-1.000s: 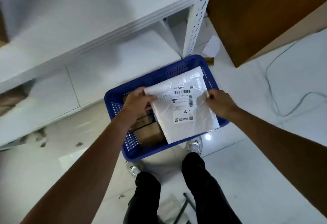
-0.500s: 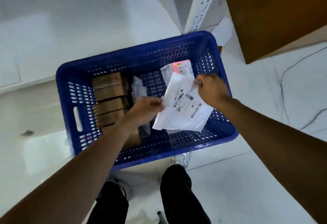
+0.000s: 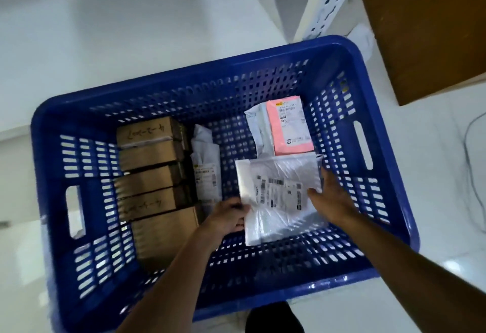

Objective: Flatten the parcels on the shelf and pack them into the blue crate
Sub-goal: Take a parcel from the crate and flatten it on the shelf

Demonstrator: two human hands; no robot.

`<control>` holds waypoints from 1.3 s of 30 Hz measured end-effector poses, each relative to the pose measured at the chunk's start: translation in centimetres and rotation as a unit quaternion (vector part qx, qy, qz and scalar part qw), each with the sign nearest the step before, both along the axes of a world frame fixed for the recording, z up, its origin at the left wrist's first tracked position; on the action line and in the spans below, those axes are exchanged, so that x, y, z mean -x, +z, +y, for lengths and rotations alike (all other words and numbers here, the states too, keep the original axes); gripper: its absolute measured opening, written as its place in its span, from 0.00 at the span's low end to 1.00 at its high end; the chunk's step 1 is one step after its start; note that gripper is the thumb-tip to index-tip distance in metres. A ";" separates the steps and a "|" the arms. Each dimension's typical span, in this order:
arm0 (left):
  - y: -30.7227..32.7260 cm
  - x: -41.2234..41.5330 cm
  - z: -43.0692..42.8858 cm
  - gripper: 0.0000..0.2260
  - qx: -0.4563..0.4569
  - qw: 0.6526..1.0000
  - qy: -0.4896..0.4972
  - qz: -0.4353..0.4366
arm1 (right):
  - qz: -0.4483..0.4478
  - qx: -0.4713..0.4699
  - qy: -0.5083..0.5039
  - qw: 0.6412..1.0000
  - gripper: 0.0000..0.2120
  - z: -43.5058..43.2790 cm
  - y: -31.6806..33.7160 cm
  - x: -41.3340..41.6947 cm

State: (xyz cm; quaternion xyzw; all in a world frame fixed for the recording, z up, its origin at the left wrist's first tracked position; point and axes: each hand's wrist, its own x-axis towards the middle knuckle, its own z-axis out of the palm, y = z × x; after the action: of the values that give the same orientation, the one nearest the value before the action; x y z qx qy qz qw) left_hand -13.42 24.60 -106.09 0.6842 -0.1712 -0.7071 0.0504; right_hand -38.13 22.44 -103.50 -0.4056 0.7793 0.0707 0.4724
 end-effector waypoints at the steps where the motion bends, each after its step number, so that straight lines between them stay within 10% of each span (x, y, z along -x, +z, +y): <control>1: -1.1 0.2 -0.1 0.06 -0.001 1.000 -0.003 0.005 | 0.006 -0.004 -0.008 1.000 0.35 0.3 -1.1 0.2; 9: -7.3 3.9 1.0 0.07 0.045 0.975 -0.182 -0.116 | 0.139 0.150 0.297 0.933 0.26 1.7 -4.7 0.2; 14: -7.5 5.0 0.4 0.15 0.078 0.905 -0.297 -0.296 | 0.050 0.087 0.390 0.915 0.26 0.3 -6.5 -0.4; 20: -7.6 6.1 1.3 0.29 0.488 0.670 -0.517 -0.212 | 0.039 0.079 0.448 0.890 0.22 -0.5 -8.9 0.7; 24: -11.4 5.5 1.4 0.30 0.488 0.585 -0.626 -0.168 | 0.026 0.050 0.394 0.917 0.12 -1.5 -10.6 1.8; 39: -11.6 3.2 1.4 0.35 0.436 0.651 -0.614 -0.098 | 0.079 0.026 0.363 0.928 0.15 -2.1 -10.4 1.8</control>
State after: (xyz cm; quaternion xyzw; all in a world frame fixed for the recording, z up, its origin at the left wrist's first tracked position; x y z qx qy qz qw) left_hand -16.66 26.04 -117.67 0.3872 -0.8447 -0.3495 -0.1201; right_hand -39.92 20.36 -113.90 -0.6663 0.6147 0.2487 0.3409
